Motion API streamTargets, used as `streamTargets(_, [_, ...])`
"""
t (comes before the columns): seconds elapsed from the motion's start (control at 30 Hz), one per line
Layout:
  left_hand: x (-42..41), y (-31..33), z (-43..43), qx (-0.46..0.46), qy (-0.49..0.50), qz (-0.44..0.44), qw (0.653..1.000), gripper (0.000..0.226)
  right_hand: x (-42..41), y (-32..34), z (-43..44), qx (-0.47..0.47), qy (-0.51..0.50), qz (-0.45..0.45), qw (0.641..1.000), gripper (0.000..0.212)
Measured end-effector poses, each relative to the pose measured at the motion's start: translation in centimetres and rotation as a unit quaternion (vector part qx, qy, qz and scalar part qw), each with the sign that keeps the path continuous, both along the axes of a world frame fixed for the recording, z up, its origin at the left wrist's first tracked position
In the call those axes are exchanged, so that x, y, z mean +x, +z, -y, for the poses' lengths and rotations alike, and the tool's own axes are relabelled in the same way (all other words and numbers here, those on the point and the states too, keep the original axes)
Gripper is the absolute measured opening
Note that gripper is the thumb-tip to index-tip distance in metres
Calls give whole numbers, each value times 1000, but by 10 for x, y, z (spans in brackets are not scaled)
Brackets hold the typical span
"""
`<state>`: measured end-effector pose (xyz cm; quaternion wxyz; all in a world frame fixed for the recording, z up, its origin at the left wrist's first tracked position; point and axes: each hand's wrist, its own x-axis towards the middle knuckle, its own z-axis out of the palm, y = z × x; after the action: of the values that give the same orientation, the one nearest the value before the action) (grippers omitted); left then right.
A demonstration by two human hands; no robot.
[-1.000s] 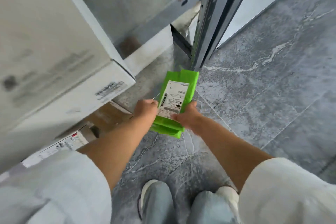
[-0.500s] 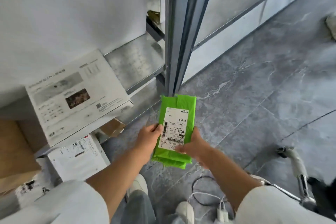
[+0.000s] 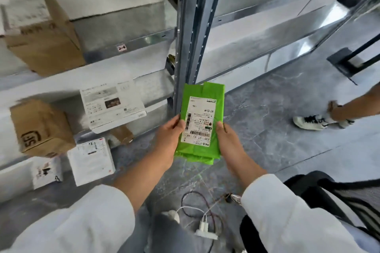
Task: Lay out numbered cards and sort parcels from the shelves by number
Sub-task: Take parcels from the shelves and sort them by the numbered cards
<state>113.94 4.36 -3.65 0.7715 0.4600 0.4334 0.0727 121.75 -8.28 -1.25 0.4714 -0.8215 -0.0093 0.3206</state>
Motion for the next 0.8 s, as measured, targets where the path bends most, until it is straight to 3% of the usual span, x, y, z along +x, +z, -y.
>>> streamTargets(0.17, [-46, 81, 19, -30, 50, 41, 997, 34, -47, 72, 12, 150, -29, 24, 988, 41])
streamTargets(0.27, [-83, 111, 19, -29, 72, 57, 995, 33, -78, 93, 11, 190, -17, 17, 981, 48])
streamTargets(0.6, [-204, 153, -9, -44, 157, 102, 981, 33, -161, 120, -23, 167, 164, 5, 972, 68])
streamTargets(0.8, [-336, 158, -15, 15, 293, 97, 951, 24, -262, 133, -58, 94, 310, -15, 946, 34])
